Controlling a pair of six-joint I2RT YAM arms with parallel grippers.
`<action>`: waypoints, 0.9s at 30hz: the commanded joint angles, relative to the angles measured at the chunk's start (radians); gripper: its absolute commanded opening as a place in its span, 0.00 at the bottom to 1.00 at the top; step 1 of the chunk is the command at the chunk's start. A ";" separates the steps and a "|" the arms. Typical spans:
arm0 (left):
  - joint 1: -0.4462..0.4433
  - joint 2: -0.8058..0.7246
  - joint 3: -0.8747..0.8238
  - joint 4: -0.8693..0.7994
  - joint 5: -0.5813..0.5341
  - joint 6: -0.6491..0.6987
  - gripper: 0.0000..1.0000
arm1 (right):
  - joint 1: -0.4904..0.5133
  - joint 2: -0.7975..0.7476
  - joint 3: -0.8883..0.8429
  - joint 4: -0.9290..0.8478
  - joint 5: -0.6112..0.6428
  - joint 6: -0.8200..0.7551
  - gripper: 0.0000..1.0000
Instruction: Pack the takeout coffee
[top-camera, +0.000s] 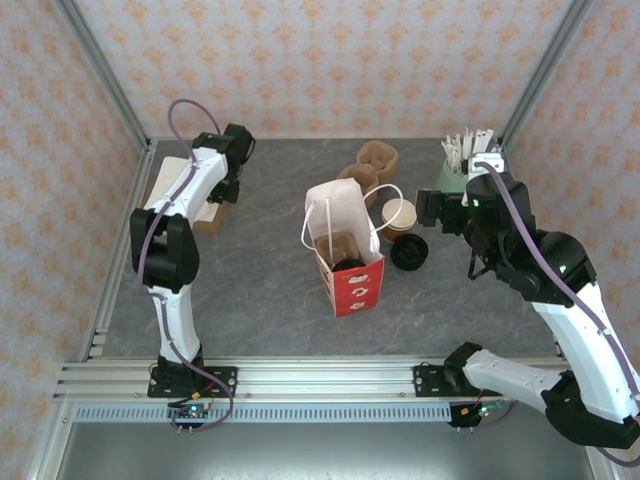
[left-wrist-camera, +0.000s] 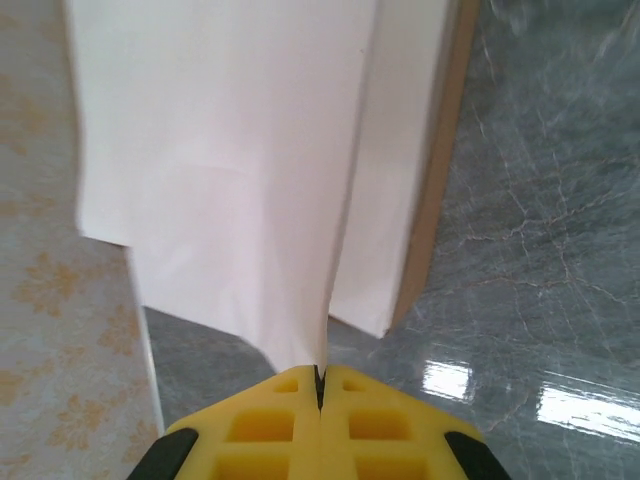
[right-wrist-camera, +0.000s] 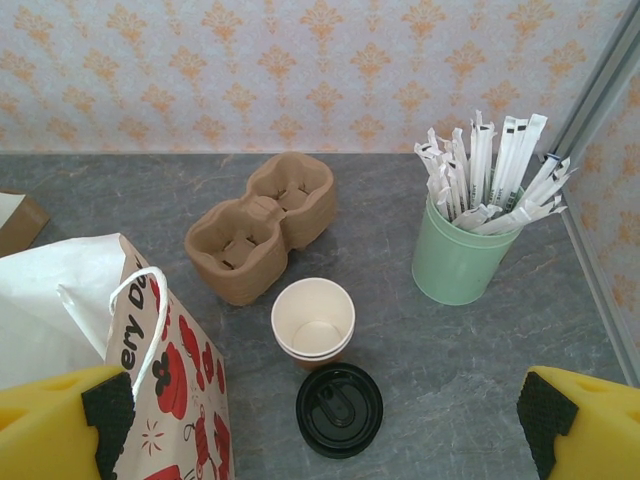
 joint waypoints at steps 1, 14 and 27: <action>0.013 -0.086 0.068 -0.070 -0.050 0.014 0.00 | -0.007 0.009 -0.011 -0.012 0.068 -0.016 0.99; -0.026 -0.465 0.255 0.053 0.060 0.048 0.00 | -0.201 0.003 -0.124 0.006 -0.001 0.049 0.99; -0.026 -0.594 0.259 0.481 0.596 -0.260 0.00 | -0.243 -0.024 -0.180 0.039 -0.024 0.087 0.99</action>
